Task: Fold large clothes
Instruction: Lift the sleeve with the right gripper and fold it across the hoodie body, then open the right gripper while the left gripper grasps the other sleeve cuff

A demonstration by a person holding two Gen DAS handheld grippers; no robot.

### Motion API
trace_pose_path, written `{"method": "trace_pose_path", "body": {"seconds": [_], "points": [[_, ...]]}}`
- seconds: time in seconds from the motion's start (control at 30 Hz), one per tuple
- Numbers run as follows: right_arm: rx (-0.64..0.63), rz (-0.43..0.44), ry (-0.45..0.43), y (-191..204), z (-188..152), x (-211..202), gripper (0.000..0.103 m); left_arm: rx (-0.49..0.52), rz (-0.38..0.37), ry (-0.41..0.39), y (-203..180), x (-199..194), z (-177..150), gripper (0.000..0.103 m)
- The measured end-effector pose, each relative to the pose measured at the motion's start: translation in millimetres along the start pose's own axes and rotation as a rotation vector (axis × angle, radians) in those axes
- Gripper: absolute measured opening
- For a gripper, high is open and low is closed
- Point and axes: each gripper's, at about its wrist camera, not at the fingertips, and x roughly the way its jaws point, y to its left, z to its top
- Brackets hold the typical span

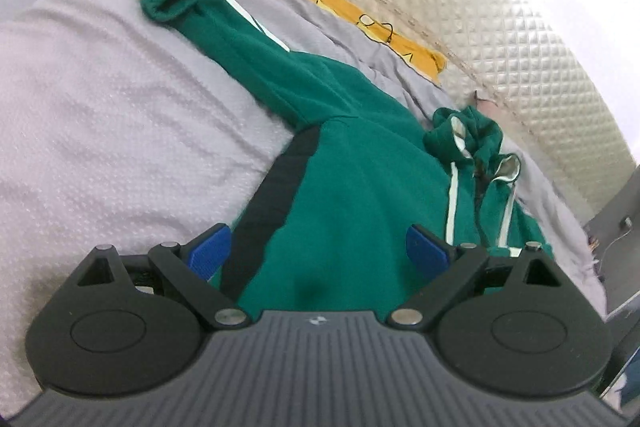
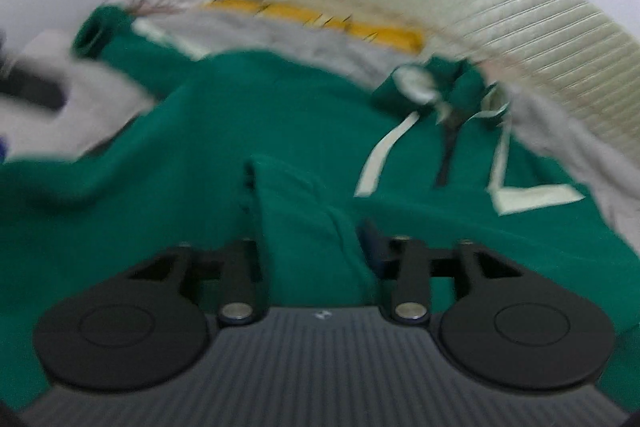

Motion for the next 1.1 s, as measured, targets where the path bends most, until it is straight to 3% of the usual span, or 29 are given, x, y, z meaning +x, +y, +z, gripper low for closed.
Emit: {"method": "trace_pose_path", "body": {"seconds": [0.1, 0.33, 0.47, 0.63, 0.83, 0.9, 1.1], "points": [[-0.009, 0.074, 0.007, 2.1, -3.6, -12.5, 0.068, 0.012, -0.020, -0.001, -3.1, 1.5, -0.2, 0.096], [0.087, 0.182, 0.008, -17.4, -18.4, -60.3, 0.069, 0.161, -0.106, 0.000, -33.5, -2.8, -14.4, 0.095], [0.190, 0.163, -0.009, -40.7, -22.7, -66.2, 0.069, 0.282, -0.153, 0.001, -63.3, -4.2, -25.9, 0.093], [0.290, 0.107, -0.019, -64.5, -24.6, -57.8, 0.068, 0.437, -0.193, 0.016, -95.6, -0.3, -48.2, 0.082], [0.428, 0.051, 0.032, -85.1, -40.8, -33.3, 0.067, 0.580, -0.134, 0.094, -114.3, 32.0, -73.1, 0.051], [0.458, 0.043, 0.056, -89.1, -48.2, -22.9, 0.061, 0.591, -0.114, 0.112, -113.5, 43.7, -76.5, 0.046], [0.487, 0.061, 0.100, -92.2, -57.4, -1.1, 0.061, 0.632, -0.022, 0.194, -109.0, 78.6, -89.4, 0.042]]}}
